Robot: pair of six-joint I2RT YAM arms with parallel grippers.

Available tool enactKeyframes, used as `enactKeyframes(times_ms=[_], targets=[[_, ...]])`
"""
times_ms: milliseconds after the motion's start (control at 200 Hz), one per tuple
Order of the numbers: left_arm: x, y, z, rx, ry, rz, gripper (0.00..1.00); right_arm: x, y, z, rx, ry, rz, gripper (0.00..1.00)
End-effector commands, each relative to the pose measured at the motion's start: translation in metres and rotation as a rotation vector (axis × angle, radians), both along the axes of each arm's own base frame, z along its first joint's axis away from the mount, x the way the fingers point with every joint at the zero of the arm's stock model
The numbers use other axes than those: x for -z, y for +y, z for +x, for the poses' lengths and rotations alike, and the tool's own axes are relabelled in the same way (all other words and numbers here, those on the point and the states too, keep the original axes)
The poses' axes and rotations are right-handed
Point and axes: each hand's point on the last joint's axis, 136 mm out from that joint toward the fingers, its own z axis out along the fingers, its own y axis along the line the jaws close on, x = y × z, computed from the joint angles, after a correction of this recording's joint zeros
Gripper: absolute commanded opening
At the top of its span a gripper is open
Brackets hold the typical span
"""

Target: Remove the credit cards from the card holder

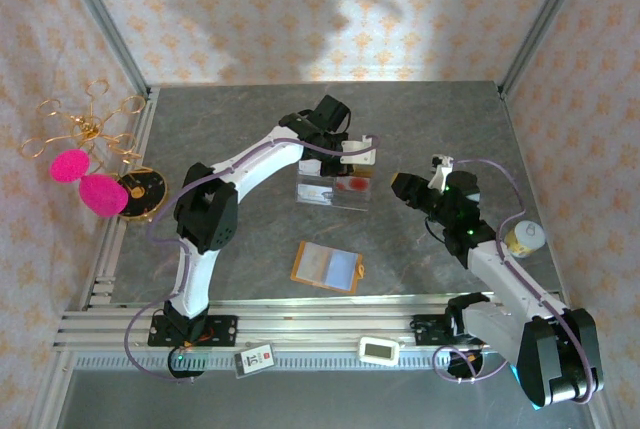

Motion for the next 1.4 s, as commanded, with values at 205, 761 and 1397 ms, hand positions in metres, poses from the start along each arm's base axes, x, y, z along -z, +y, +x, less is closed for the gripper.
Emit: enactKeyframes(times_ms=[205,761,1397], targets=[[-0.001,0.000,-0.002,-0.002,-0.014,0.008,0.00,-0.018,0.001,0.003,-0.007,-0.062,0.015,0.43],[-0.043,-0.013,0.029,-0.174,-0.096,-0.140,0.35,-0.017,0.002,0.002,-0.015,-0.051,0.017,0.45],[-0.158,0.033,-0.056,-0.706,0.038,-0.903,0.38,0.033,0.096,-0.061,-0.296,0.117,-0.128,0.44]])
